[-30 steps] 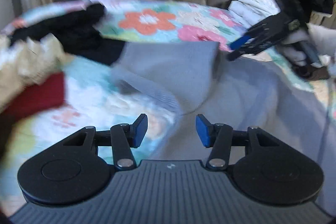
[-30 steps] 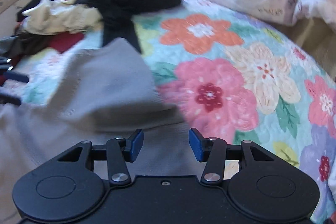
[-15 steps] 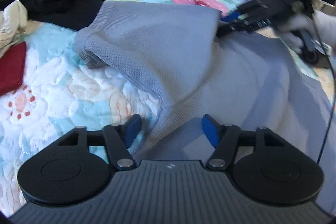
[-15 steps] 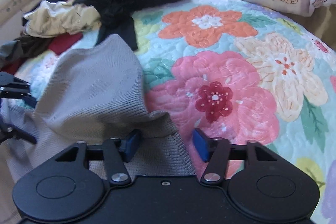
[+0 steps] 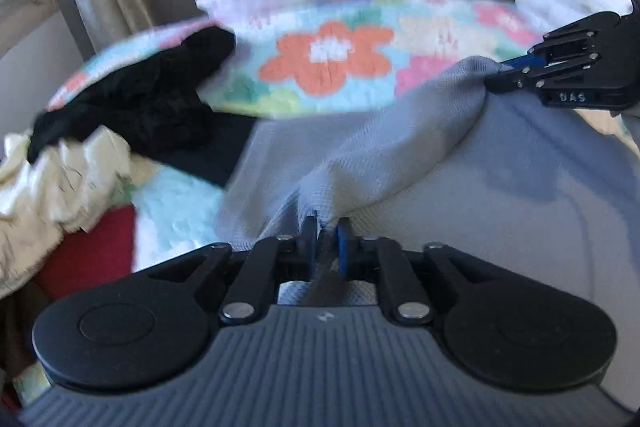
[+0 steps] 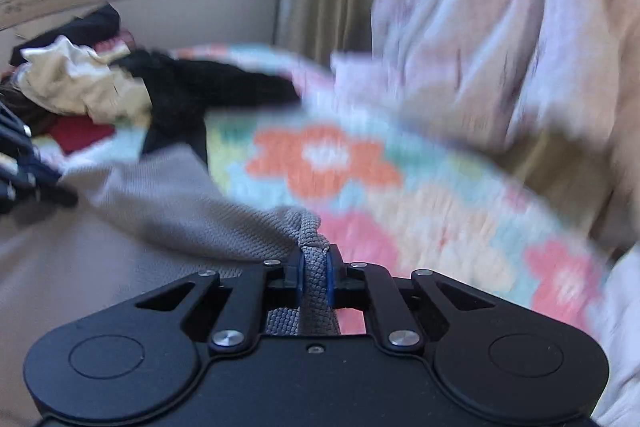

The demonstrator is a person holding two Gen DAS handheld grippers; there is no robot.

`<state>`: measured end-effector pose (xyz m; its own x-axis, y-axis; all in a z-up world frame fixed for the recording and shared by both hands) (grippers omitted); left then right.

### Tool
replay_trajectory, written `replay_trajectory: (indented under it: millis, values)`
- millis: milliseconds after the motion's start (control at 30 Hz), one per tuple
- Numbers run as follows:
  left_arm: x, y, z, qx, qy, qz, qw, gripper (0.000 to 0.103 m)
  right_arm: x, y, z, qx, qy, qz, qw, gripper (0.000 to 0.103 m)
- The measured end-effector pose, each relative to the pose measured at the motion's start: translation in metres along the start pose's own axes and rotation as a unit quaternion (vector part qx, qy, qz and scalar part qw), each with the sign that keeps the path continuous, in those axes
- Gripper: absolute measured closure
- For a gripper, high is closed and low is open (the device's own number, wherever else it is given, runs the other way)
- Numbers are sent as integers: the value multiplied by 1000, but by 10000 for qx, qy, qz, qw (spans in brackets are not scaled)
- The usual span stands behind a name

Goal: Fold clothes

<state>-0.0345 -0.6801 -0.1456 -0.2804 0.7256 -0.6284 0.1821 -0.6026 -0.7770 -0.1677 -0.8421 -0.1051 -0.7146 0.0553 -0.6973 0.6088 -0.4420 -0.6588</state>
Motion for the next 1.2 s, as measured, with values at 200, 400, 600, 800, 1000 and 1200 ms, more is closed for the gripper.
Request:
replay_trajectory:
  millis: [200, 400, 600, 800, 1000, 1200]
  values:
    - [20, 1, -24, 241, 93, -349, 9991, 59, 1, 10, -5, -149, 305, -523, 9981, 66]
    - [-6, -7, -89, 1234, -2159, -222, 9683, 54, -58, -4, -2, -639, 757, 121, 9950, 47]
    - [-6, 24, -119, 1235, -3409, -37, 9319, 50, -87, 46, -27, -1078, 524, -258, 9925, 47]
    - [-6, 50, -98, 1293, -3542, 111, 9261, 51, -82, 97, -52, -1208, 205, -959, 9878, 46]
    - [-37, 36, -78, 190, -2237, 884, 9705, 97, -93, 83, -71, -881, -154, -517, 9946, 101]
    - [-77, 17, -76, -889, -1450, 1428, 9750, 41, -123, 41, -54, 423, 144, 542, 9975, 99]
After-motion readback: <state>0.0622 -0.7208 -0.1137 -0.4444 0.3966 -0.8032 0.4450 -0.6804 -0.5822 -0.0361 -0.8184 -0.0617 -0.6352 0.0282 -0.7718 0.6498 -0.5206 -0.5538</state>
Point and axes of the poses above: each gripper's, at about its wrist camera, not at the fingertips, and y roughly the way its jaws point, z to its right, x to its underside, the point moved 9 cm from there along y, roughly the way its jaws point, and after that the axes turned 13 degrees about -y, right-handed, at the moved point
